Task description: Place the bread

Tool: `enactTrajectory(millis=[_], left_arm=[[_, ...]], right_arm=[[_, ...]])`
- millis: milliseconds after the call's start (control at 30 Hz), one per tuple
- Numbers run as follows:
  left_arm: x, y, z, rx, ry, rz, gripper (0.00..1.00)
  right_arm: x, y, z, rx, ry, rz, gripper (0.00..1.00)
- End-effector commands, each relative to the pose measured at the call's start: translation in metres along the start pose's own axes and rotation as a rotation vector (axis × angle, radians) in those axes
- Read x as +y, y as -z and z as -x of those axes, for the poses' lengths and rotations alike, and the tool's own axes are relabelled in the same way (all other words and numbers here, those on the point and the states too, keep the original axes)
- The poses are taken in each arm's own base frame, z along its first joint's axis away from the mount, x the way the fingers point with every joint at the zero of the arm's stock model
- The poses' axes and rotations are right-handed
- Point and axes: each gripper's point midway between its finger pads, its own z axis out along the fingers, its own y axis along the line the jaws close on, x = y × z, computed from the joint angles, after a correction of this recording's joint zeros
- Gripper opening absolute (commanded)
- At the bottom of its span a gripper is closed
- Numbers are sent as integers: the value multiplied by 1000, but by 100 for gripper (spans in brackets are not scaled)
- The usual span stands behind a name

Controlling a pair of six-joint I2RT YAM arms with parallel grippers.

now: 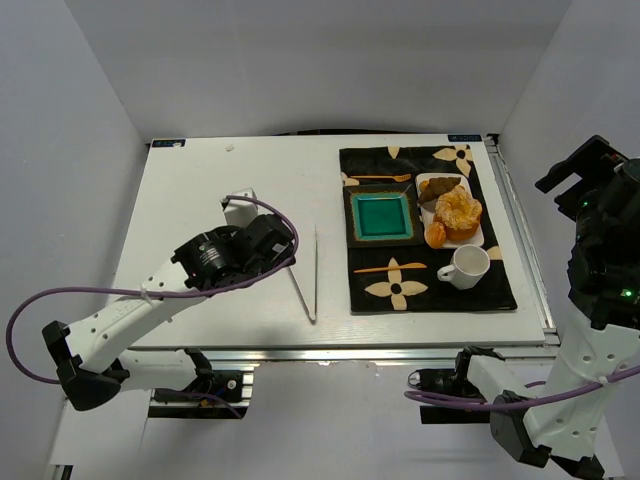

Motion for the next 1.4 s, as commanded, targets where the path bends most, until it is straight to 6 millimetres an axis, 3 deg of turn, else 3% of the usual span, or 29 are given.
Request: enactTrajectory(millis=[0,100,200,333,467,733,833,1067,1367], left_arm=[[-5,11,17,-36,17,-26,98],[-9,5,11,-23,-4,-35,98],[-22,-7,-3,23,-50,-64,98],[-31,-25,-19,83,-137,-23,98],[-32,-49,-40,150,-185,10,98],[-47,-104,-78,242,-180,-57,98],[-62,-120,-94,282,-176,-126,98],[-70,-148,-119,343,-245,-116,98],[-54,-163,-136,382,-276,-23,98]], right_arm=[[-9,-2,9,-46,37,-47,89],[0,3,8,-71,62,28,89],[20,-3,-11,-7,63,147,89],[33,-5,-19,17,55,221,89],[40,-2,-14,-2,49,256,89],[52,-9,-27,59,52,320,89],[54,-11,-31,69,46,333,89],[52,-16,-43,98,45,330,89],[46,-16,-46,95,64,308,89]])
